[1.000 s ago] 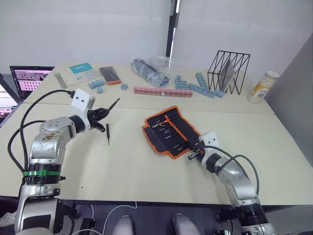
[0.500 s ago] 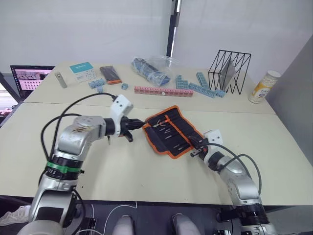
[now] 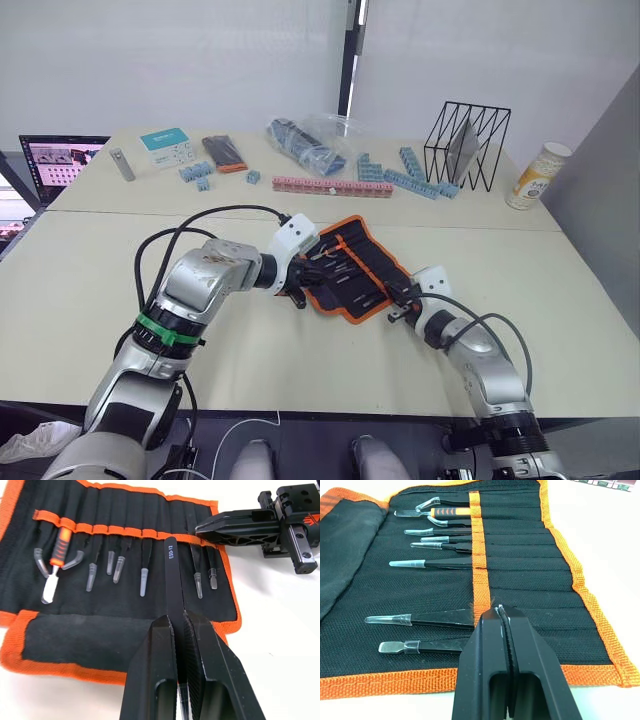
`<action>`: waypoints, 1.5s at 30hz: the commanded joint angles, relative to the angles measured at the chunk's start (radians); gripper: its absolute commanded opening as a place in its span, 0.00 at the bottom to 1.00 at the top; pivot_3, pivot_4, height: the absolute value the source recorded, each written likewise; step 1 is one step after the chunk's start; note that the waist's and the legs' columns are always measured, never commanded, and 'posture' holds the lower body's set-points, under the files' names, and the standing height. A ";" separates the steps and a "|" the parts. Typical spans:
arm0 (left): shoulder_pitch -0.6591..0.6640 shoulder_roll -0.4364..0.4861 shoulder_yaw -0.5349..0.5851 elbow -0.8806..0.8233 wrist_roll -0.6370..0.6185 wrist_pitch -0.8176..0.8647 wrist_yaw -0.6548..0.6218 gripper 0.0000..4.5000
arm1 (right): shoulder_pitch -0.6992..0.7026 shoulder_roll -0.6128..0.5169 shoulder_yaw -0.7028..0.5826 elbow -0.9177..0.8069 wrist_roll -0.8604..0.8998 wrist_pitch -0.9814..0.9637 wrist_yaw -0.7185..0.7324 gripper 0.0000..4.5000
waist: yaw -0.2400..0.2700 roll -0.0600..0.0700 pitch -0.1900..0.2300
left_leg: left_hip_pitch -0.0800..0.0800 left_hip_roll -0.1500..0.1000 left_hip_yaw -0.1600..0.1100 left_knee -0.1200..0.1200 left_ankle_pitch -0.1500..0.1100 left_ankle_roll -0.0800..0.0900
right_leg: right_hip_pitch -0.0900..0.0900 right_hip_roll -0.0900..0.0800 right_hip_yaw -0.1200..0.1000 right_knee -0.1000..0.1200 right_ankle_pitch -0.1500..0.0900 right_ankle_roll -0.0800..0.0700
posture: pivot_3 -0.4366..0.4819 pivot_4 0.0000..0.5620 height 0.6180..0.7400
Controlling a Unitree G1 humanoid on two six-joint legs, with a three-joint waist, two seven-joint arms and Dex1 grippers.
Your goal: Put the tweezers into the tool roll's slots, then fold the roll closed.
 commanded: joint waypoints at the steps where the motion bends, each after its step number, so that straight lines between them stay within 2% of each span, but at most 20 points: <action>1: -0.026 0.001 -0.027 -0.008 0.025 -0.013 0.002 0.01 | 0.008 -0.007 0.007 0.002 -0.011 0.008 0.000 0.00 | 0.000 0.000 0.000 | 0.000 0.000 0.000 0.000 0.000 0.000 | 0.000 0.000 0.000 0.000 0.000 0.000 | 0.48 0.27 1.00; 9: -0.051 -0.052 -0.120 0.112 0.129 -0.162 0.003 0.01 | 0.018 0.001 0.017 -0.010 -0.011 0.014 -0.002 0.00 | 0.002 0.000 0.000 | 0.000 0.000 0.000 0.001 0.000 0.000 | 0.001 0.000 0.000 0.000 0.000 0.000 | 0.48 0.27 1.00; 19: -0.105 -0.154 -0.140 0.291 0.205 -0.295 -0.028 0.01 | 0.036 0.008 0.031 -0.042 -0.015 0.027 -0.015 0.00 | 0.001 0.000 0.000 | 0.000 0.000 0.000 0.000 0.000 0.000 | 0.000 0.000 0.000 0.000 0.000 0.001 | 0.48 0.27 1.00; 25: -0.120 -0.169 -0.152 0.330 0.242 -0.324 -0.062 0.01 | 0.044 0.008 0.028 -0.054 -0.014 0.033 -0.022 0.00 | 0.002 0.000 0.000 | 0.000 0.000 -0.001 0.001 0.000 0.000 | 0.000 0.000 0.000 0.000 0.000 0.001 | 0.48 0.27 1.00; 32: -0.130 -0.184 -0.148 0.385 0.283 -0.385 -0.063 0.01 | 0.044 0.011 0.032 -0.053 -0.013 0.034 -0.028 0.00 | 0.003 0.000 0.000 | 0.000 -0.001 -0.001 0.001 0.000 0.000 | 0.001 0.000 0.000 0.000 0.000 0.001 | 0.48 0.27 1.00; 45: -0.185 -0.302 -0.102 0.631 0.338 -0.586 -0.009 0.01 | 0.030 0.008 0.035 -0.032 -0.032 0.043 -0.043 0.00 | 0.003 0.000 0.000 | 0.000 -0.001 -0.001 0.002 0.000 0.000 | 0.002 0.000 0.000 0.001 0.001 0.003 | 0.48 0.27 1.00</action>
